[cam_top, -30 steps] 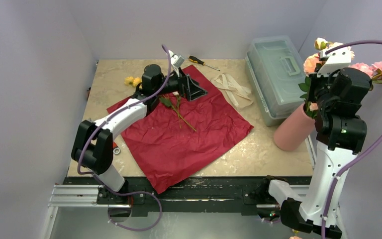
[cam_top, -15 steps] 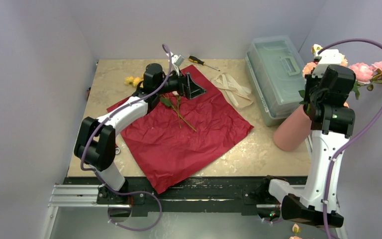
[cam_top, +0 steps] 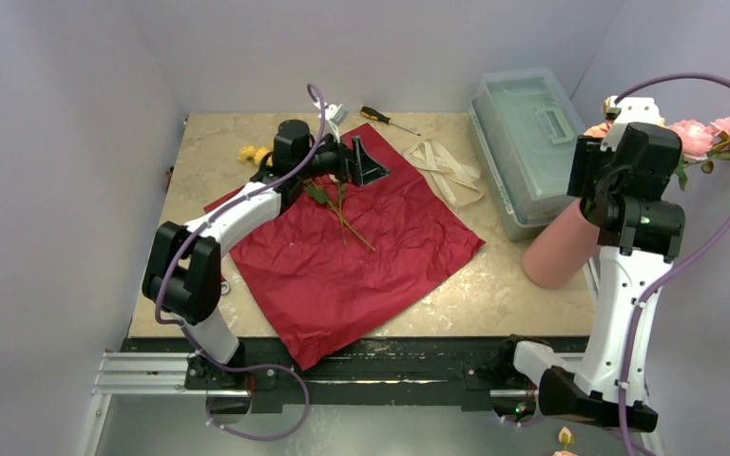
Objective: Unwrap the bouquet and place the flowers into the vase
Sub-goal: Insert the fake flower into the vase, then pick up the fake flower from the wrapping paper.
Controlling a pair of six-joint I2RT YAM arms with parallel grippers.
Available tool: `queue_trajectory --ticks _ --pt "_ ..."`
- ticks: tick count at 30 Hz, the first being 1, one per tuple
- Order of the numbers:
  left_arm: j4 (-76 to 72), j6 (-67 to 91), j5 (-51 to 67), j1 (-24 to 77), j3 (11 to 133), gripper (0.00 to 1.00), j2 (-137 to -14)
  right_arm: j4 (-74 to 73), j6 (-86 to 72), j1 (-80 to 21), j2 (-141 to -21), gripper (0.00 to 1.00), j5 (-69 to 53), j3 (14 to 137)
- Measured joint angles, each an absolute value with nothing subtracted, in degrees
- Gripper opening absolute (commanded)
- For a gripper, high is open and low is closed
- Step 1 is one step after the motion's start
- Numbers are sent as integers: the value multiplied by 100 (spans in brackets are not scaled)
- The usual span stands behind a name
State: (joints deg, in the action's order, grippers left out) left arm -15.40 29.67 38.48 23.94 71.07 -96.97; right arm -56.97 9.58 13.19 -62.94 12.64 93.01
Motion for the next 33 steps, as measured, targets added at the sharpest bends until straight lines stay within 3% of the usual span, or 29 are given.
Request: queue_trajectory --ticks 4,9,22,33 --pt "-1470 3004 3846 2394 7107 100 -9721 -5951 928 1319 -6211 91 1229 9603" --pt "-1448 3070 3846 2394 7107 100 -9738 -6259 913 1319 -5833 98 886 9721" --pt "-1247 3094 3107 2327 6678 100 -9260 -6729 1160 1321 -5621 97 -1127 10796" --pt "-790 3487 1717 2102 5918 99 -8545 -6866 1321 1315 -6447 95 -2958 11631"
